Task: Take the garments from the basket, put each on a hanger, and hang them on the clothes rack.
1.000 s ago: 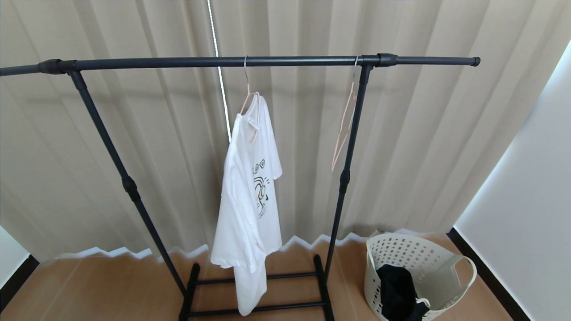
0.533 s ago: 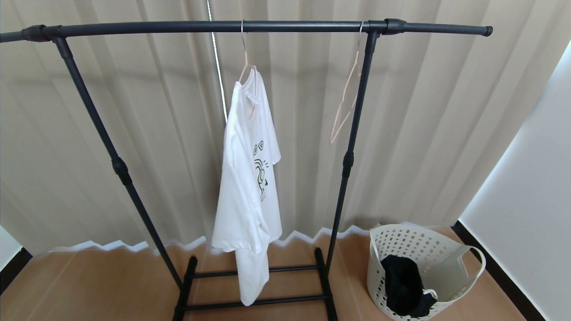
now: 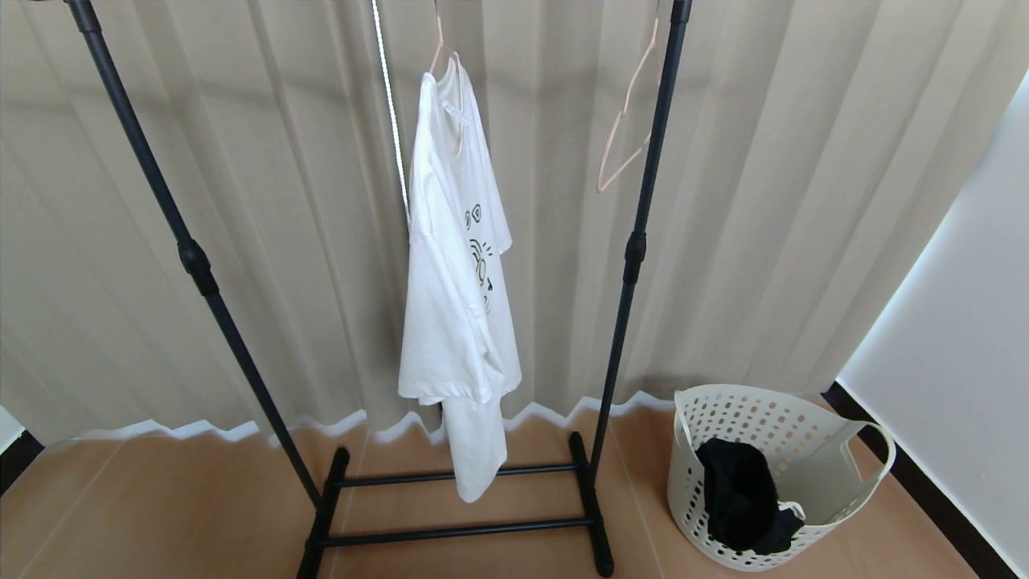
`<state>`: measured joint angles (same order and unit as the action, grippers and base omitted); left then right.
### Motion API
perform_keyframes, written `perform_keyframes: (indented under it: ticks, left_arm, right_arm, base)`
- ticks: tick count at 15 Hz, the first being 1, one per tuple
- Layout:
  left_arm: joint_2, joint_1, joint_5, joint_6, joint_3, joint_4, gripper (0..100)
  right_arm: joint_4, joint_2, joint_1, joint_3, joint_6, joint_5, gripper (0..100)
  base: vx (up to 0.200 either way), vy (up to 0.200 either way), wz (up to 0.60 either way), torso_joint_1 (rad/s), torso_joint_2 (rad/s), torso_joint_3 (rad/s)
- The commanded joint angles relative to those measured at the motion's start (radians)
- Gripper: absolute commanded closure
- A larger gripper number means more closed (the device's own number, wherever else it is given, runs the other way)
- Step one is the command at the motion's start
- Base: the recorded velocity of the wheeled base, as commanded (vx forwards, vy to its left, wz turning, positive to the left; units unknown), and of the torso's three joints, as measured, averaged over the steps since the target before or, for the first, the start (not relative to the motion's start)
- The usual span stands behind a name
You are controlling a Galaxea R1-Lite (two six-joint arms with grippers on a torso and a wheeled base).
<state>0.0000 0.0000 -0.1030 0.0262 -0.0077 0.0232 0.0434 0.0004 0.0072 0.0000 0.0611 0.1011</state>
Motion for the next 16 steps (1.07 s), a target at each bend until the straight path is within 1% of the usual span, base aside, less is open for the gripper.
perform_keyframes:
  ticks: [1, 5, 6, 11, 13, 16]
  left_arm:
    - [0.002, 0.0, 0.0, 0.0, 0.002, 0.0, 0]
    - [0.002, 0.0, -0.001, 0.0, 0.0, 0.0, 0]
    - [0.002, 0.0, 0.0, -0.002, 0.0, 0.0, 0]
    - [0.002, 0.0, -0.001, -0.002, 0.0, 0.0, 0]
    - [0.002, 0.0, -0.001, -0.002, 0.0, 0.0, 0]
    - [0.002, 0.0, -0.001, -0.002, 0.0, 0.0, 0]
  right_arm:
    - [0.001, 0.0, 0.0, 0.0, 0.0, 0.0, 0]
    - [0.001, 0.0, 0.0, 0.0, 0.002, 0.0, 0]
    - [0.001, 0.0, 0.0, 0.0, 0.002, 0.0, 0]
    - [0.001, 0.0, 0.0, 0.0, 0.002, 0.0, 0]
    - [0.001, 0.0, 0.0, 0.0, 0.002, 0.0, 0]
    - [0.001, 0.0, 0.0, 0.0, 0.002, 0.0, 0]
  base:
    - [0.0, 0.0, 0.0, -0.09, 0.46, 0.359]
    - [0.0, 0.0, 0.0, -0.056, 0.44, 0.376]
    - [0.0, 0.0, 0.0, -0.027, 0.24, 0.212]
    - [0.0, 0.0, 0.0, -0.008, 0.04, 0.038]
    - [0.0, 0.0, -0.6, -0.002, 0.04, 0.058]
    - [0.0, 0.0, -0.6, 0.005, 0.17, 0.157]
